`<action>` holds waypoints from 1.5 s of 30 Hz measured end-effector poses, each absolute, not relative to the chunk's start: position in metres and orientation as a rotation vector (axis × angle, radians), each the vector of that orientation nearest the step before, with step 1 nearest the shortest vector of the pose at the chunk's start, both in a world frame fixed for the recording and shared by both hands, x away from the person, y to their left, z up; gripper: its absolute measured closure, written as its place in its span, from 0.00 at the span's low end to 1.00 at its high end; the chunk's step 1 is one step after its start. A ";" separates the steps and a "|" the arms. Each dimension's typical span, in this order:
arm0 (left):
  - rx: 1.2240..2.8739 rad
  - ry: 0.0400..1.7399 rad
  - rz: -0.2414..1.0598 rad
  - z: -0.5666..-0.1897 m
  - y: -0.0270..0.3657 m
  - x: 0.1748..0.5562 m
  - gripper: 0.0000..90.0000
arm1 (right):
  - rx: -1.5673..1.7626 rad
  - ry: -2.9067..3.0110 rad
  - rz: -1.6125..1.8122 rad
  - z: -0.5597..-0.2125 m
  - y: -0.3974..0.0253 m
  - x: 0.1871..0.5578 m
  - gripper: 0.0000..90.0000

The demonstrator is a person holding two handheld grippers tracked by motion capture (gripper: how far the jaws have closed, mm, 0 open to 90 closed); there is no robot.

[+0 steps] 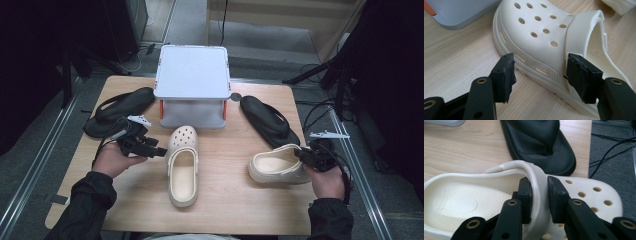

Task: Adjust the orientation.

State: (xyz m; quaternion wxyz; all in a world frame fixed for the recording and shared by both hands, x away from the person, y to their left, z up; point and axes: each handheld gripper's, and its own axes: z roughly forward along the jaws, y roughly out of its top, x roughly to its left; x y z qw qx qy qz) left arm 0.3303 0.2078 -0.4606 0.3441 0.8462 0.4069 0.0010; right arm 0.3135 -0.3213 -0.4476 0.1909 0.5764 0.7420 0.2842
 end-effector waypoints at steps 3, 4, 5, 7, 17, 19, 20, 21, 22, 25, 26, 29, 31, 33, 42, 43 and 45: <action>2.199 1.057 0.006 -0.461 0.209 0.331 0.44 | 1.620 2.082 0.798 -0.445 -0.325 0.313 0.85; 2.197 1.058 0.010 -0.461 0.209 0.331 0.44 | 1.617 2.080 0.795 -0.443 -0.326 0.312 0.86; 2.190 1.065 0.007 -0.461 0.209 0.331 0.44 | 1.603 2.081 0.778 -0.438 -0.328 0.312 0.87; 2.192 1.065 0.008 -0.461 0.210 0.331 0.44 | 1.599 2.079 0.774 -0.436 -0.329 0.311 0.87; 2.195 1.064 0.011 -0.460 0.211 0.331 0.44 | 1.524 2.122 0.901 -0.405 -0.326 0.298 0.89; 2.191 1.068 0.013 -0.460 0.210 0.331 0.44 | 1.491 2.146 0.925 -0.397 -0.321 0.294 0.89; 2.191 1.068 0.012 -0.460 0.210 0.331 0.44 | 1.477 2.159 0.934 -0.394 -0.318 0.292 0.89; 2.190 1.069 0.011 -0.460 0.210 0.331 0.44 | 1.446 2.183 0.960 -0.387 -0.311 0.288 0.89; 2.187 1.072 0.012 -0.460 0.210 0.331 0.44 | 1.424 2.197 0.975 -0.384 -0.307 0.287 0.89; 2.192 1.068 0.013 -0.460 0.210 0.330 0.44 | 1.364 2.238 1.002 -0.376 -0.293 0.285 0.89; 2.193 1.068 0.012 -0.460 0.210 0.330 0.44 | 1.337 2.258 1.008 -0.373 -0.287 0.285 0.89; 2.191 1.069 0.009 -0.460 0.210 0.330 0.44 | 1.249 2.331 1.028 -0.368 -0.267 0.291 0.88; 2.190 1.071 0.011 -0.460 0.210 0.330 0.44 | 1.200 2.388 1.041 -0.367 -0.254 0.297 0.88; 2.191 1.071 0.013 -0.460 0.211 0.330 0.44 | 1.189 2.402 1.042 -0.367 -0.249 0.299 0.88; 2.177 1.089 0.014 -0.462 0.214 0.326 0.44 | 1.032 2.576 1.056 -0.381 -0.201 0.336 0.88; 2.167 1.094 0.014 -0.462 0.215 0.325 0.44 | 1.015 2.610 1.044 -0.387 -0.194 0.343 0.88; 2.164 1.101 0.019 -0.462 0.217 0.322 0.44 | 0.963 2.646 1.019 -0.394 -0.186 0.348 0.88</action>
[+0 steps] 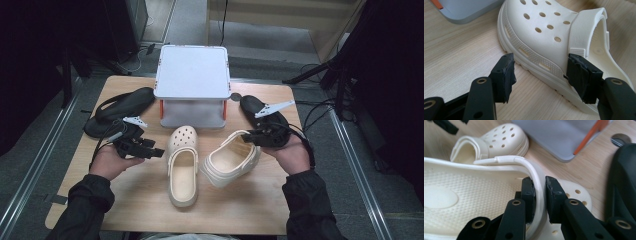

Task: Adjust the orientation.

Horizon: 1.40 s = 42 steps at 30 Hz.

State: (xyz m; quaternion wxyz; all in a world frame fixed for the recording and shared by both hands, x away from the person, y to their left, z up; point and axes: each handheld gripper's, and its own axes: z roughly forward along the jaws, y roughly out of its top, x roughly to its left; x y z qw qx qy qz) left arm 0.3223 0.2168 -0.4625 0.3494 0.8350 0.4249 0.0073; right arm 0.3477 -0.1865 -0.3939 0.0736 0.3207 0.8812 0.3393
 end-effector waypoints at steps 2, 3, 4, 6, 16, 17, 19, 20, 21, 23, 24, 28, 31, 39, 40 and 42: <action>2.164 1.107 0.019 -0.463 0.219 0.321 0.44 | 0.929 2.682 0.988 -0.402 -0.181 0.351 0.88; 2.164 1.107 0.019 -0.463 0.219 0.321 0.44 | 0.929 2.682 0.988 -0.402 -0.181 0.351 0.88; 2.167 1.108 0.018 -0.463 0.221 0.319 0.44 | 0.917 2.711 0.953 -0.410 -0.177 0.352 0.88; 2.157 1.121 0.017 -0.464 0.222 0.318 0.44 | 0.908 2.720 0.942 -0.414 -0.176 0.352 0.88; 2.150 1.118 0.010 -0.466 0.222 0.312 0.44 | 0.801 2.794 0.954 -0.435 -0.173 0.337 0.85; 2.152 1.117 0.010 -0.466 0.221 0.312 0.44 | 0.808 2.793 0.955 -0.436 -0.172 0.336 0.85; 2.156 1.112 0.014 -0.466 0.221 0.312 0.44 | 0.805 2.792 0.957 -0.438 -0.170 0.335 0.85; 2.156 1.112 0.014 -0.466 0.221 0.312 0.44 | 0.805 2.792 0.957 -0.438 -0.170 0.335 0.85; 2.155 1.111 0.008 -0.466 0.220 0.312 0.44 | 0.803 2.781 0.948 -0.439 -0.167 0.335 0.85; 2.165 1.103 0.010 -0.467 0.220 0.313 0.44 | 0.801 2.778 0.946 -0.439 -0.166 0.334 0.85; 2.166 1.105 0.004 -0.468 0.219 0.313 0.44 | 0.797 2.782 0.946 -0.440 -0.165 0.334 0.85; 2.165 1.106 0.003 -0.468 0.219 0.312 0.44 | 0.777 2.775 0.948 -0.441 -0.165 0.331 0.84; 2.163 1.107 0.013 -0.468 0.220 0.312 0.44 | 0.765 2.777 0.963 -0.445 -0.164 0.327 0.81; 2.156 1.108 0.007 -0.468 0.218 0.312 0.44 | 0.846 2.780 1.046 -0.449 -0.165 0.323 0.75; 2.154 1.109 0.006 -0.468 0.218 0.312 0.44 | 0.852 2.780 1.041 -0.448 -0.165 0.322 0.75; 2.152 1.110 0.007 -0.467 0.217 0.312 0.44 | 0.848 2.775 1.043 -0.447 -0.165 0.321 0.73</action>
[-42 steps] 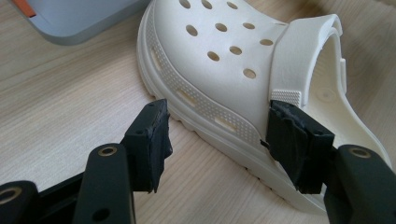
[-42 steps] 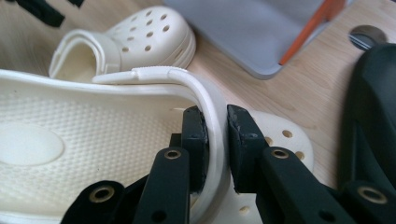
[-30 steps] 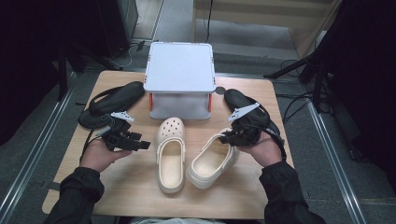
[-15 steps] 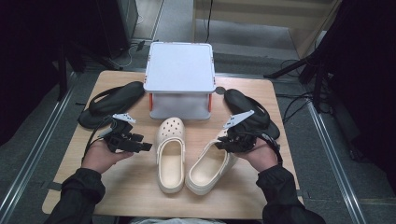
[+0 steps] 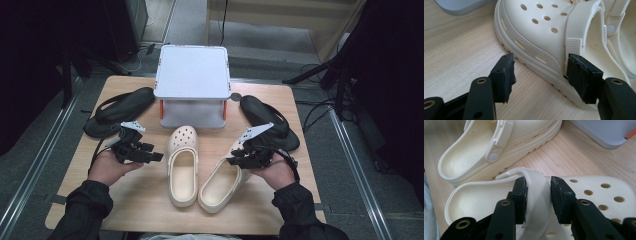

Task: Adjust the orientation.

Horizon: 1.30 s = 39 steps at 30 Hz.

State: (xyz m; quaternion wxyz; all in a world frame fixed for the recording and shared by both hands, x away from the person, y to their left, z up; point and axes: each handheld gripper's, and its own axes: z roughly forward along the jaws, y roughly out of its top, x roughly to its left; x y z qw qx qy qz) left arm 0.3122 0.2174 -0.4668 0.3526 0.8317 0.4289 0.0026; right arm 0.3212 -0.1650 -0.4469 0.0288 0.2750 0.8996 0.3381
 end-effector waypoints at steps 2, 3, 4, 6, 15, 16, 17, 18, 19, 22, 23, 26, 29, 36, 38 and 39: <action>2.148 1.110 0.009 -0.467 0.217 0.312 0.44 | 0.864 2.755 1.060 -0.445 -0.166 0.319 0.72; 2.143 1.112 0.009 -0.467 0.217 0.312 0.44 | 0.862 2.748 1.080 -0.443 -0.168 0.319 0.71; 2.142 1.113 0.010 -0.466 0.217 0.312 0.44 | 0.877 2.735 1.108 -0.439 -0.170 0.317 0.70; 2.142 1.114 0.011 -0.466 0.218 0.313 0.44 | 0.872 2.718 1.147 -0.434 -0.173 0.315 0.67; 2.117 1.104 0.016 -0.463 0.217 0.314 0.53 | 0.982 2.578 1.234 -0.419 -0.204 0.307 0.88; 2.117 1.099 0.011 -0.463 0.217 0.315 0.53 | 0.982 2.578 1.234 -0.419 -0.204 0.307 0.88; 2.117 1.101 0.009 -0.462 0.217 0.316 0.54 | 0.995 2.564 1.231 -0.421 -0.207 0.307 0.90; 2.116 1.096 0.004 -0.462 0.216 0.317 0.58 | 1.031 2.538 1.214 -0.424 -0.212 0.305 0.94; 2.115 1.090 0.005 -0.461 0.216 0.317 0.59 | 1.044 2.529 1.208 -0.426 -0.214 0.304 0.95; 2.117 1.075 0.014 -0.460 0.215 0.317 0.71 | 1.063 2.485 1.200 -0.432 -0.219 0.298 1.00; 2.121 1.061 0.024 -0.459 0.215 0.317 0.71 | 1.063 2.485 1.200 -0.432 -0.219 0.298 1.00; 2.102 1.024 0.049 -0.455 0.214 0.318 0.84 | 1.114 2.462 1.199 -0.445 -0.222 0.292 1.00; 2.101 1.019 0.065 -0.453 0.214 0.320 0.87 | 1.152 2.467 1.187 -0.452 -0.221 0.289 1.00; 2.110 1.021 0.076 -0.454 0.215 0.328 0.99 | 1.219 2.509 1.124 -0.470 -0.218 0.279 1.00; 2.111 1.008 0.080 -0.454 0.214 0.329 1.00 | 1.238 2.515 1.124 -0.473 -0.220 0.277 1.00; 2.111 1.008 0.080 -0.454 0.214 0.329 1.00 | 1.238 2.515 1.124 -0.473 -0.220 0.277 1.00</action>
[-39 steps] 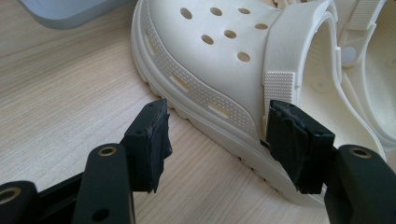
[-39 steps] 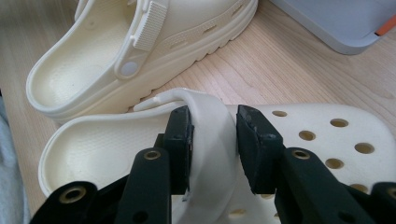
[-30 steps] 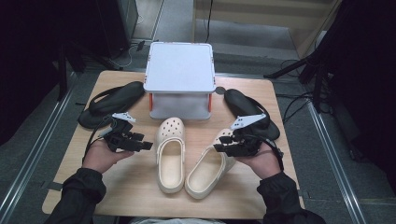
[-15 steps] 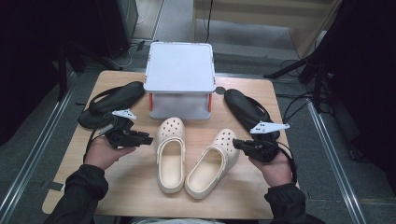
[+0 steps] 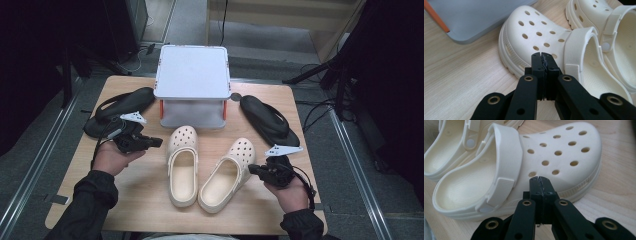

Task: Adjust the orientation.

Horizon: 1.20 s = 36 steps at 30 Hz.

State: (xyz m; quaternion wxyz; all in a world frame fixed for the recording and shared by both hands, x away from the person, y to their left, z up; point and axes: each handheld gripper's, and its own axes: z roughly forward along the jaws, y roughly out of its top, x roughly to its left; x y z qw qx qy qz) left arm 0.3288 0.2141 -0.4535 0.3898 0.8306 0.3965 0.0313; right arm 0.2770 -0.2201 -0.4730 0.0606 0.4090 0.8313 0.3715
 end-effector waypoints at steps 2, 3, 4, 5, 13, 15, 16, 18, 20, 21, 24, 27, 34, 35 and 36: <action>2.121 0.997 0.080 -0.454 0.213 0.330 1.00 | 1.267 2.524 1.122 -0.478 -0.222 0.274 1.00; 2.126 0.997 0.078 -0.454 0.212 0.331 1.00 | 1.268 2.533 1.121 -0.481 -0.222 0.273 1.00; 2.126 0.995 0.079 -0.455 0.211 0.332 1.00 | 1.268 2.533 1.121 -0.481 -0.222 0.273 1.00; 2.130 0.991 0.080 -0.455 0.211 0.332 1.00 | 1.274 2.542 1.113 -0.483 -0.220 0.272 1.00; 2.140 0.978 0.092 -0.457 0.208 0.333 0.99 | 1.264 2.562 1.093 -0.488 -0.215 0.273 1.00; 2.137 0.975 0.088 -0.457 0.208 0.333 0.99 | 1.278 2.558 1.108 -0.489 -0.215 0.275 1.00; 2.136 0.976 0.086 -0.457 0.208 0.333 0.99 | 1.284 2.555 1.111 -0.489 -0.214 0.275 1.00; 2.139 0.978 0.089 -0.457 0.208 0.333 0.99 | 1.277 2.548 1.105 -0.489 -0.213 0.276 1.00; 2.139 0.979 0.085 -0.457 0.207 0.332 0.99 | 1.273 2.544 1.098 -0.489 -0.210 0.279 1.00; 2.140 0.978 0.080 -0.457 0.207 0.332 0.99 | 1.273 2.544 1.098 -0.489 -0.210 0.279 1.00; 2.146 0.978 0.079 -0.458 0.206 0.331 0.99 | 1.275 2.542 1.106 -0.489 -0.209 0.283 1.00; 2.147 0.977 0.073 -0.458 0.206 0.330 0.99 | 1.274 2.540 1.107 -0.489 -0.208 0.285 1.00; 2.137 0.984 0.070 -0.460 0.205 0.326 0.99 | 1.253 2.565 1.138 -0.491 -0.205 0.297 1.00; 2.142 0.982 0.068 -0.460 0.206 0.326 0.99 | 1.256 2.567 1.148 -0.491 -0.205 0.298 1.00; 2.142 0.982 0.068 -0.460 0.206 0.326 0.99 | 1.255 2.570 1.152 -0.491 -0.205 0.299 1.00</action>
